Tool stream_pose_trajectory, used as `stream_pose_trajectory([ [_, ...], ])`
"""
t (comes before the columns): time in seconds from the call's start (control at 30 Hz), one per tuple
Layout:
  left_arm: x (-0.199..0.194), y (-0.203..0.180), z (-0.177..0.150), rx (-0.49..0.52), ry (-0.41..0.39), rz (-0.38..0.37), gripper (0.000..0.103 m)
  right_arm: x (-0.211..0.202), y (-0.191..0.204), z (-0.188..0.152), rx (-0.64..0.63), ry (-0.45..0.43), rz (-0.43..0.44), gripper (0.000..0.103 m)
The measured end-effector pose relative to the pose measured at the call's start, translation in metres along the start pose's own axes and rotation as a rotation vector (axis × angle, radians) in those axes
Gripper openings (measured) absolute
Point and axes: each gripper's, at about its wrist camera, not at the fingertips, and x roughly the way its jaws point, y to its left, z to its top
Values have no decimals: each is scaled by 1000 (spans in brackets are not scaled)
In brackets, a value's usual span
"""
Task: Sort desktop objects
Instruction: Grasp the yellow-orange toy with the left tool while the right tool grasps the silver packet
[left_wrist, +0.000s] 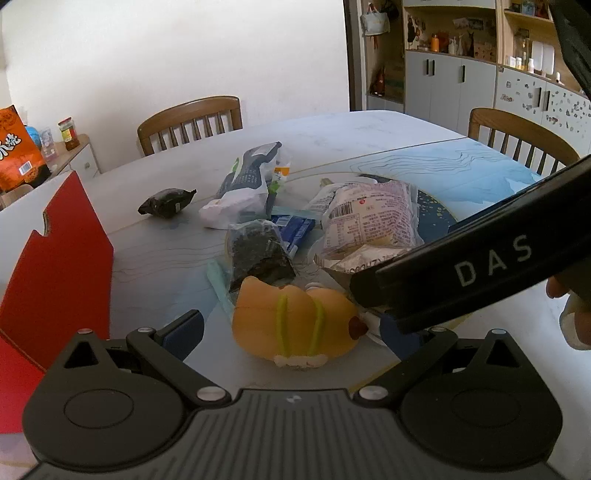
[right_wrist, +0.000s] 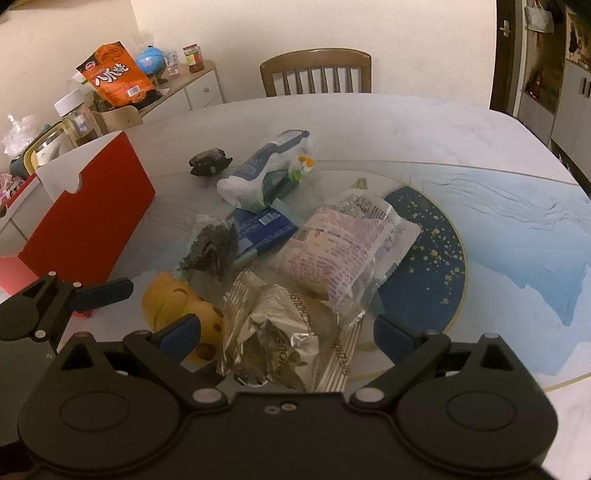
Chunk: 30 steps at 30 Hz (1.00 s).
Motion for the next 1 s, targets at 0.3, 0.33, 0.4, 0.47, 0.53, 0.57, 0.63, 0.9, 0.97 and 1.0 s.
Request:
stream_pose_trajectory([
  [0.3, 3, 0, -1, -9, -6, -6, 94, 5, -3, -3, 35, 23, 13, 98],
  [0.33, 3, 0, -1, -9, -7, -8, 93, 6, -3, -3, 37, 25, 18, 98],
  [0.4, 3, 0, -1, -14, -6, -15, 91, 6, -3, -3, 43, 26, 23, 97],
  [0.47, 3, 1, -1, -18, -4, -20, 88, 5, -3, -2, 44, 26, 26, 95],
  [0.53, 2, 1, -1, -24, -5, -34, 82, 6, -3, -1, 46, 29, 32, 89],
  [0.57, 2, 1, 0, -23, -6, -33, 81, 6, -2, -1, 46, 35, 30, 74],
  [0.63, 3, 0, -1, -17, -4, -30, 81, 8, -3, -1, 49, 44, 23, 64],
  [0.9, 0, 4, -1, -33, 3, -38, 75, 5, -1, 0, 27, 54, 17, 55],
  [0.97, -1, 6, -2, -38, 4, -43, 74, 2, 0, 0, 20, 53, 19, 54],
  [1.0, -2, 7, -2, -40, 3, -46, 74, 1, 0, 0, 18, 52, 18, 53],
])
